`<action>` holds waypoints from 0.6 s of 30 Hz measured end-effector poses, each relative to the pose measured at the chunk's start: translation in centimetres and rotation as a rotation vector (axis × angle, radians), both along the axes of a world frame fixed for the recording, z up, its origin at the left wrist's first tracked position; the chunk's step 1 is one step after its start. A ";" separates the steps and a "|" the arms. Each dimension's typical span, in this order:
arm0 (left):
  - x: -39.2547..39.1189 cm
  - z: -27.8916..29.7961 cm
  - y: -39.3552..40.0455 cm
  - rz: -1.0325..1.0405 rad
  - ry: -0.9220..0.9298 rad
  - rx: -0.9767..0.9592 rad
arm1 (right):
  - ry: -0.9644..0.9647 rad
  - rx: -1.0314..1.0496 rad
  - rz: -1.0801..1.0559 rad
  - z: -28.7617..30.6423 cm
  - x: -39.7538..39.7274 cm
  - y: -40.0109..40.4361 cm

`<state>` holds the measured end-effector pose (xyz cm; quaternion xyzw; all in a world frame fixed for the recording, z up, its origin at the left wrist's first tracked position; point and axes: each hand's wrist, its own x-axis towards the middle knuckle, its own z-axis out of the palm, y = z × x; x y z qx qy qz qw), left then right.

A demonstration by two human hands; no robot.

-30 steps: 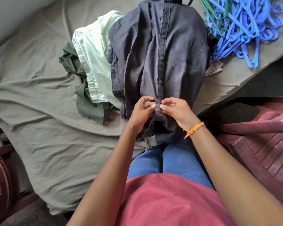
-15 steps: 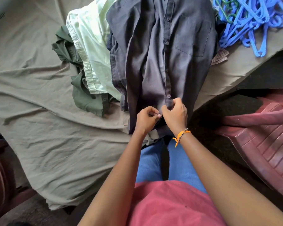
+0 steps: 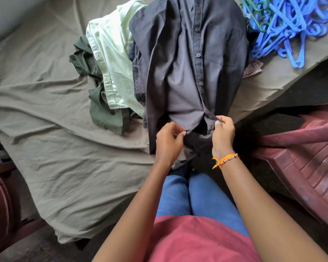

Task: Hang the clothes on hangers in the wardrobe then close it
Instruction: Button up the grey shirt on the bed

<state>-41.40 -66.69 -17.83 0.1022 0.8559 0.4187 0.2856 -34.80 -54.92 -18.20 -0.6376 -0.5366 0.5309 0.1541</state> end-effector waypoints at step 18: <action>1.9 3.6 -0.7 0.120 -0.242 0.110 | 0.194 -0.204 0.300 3.4 4.4 -2.2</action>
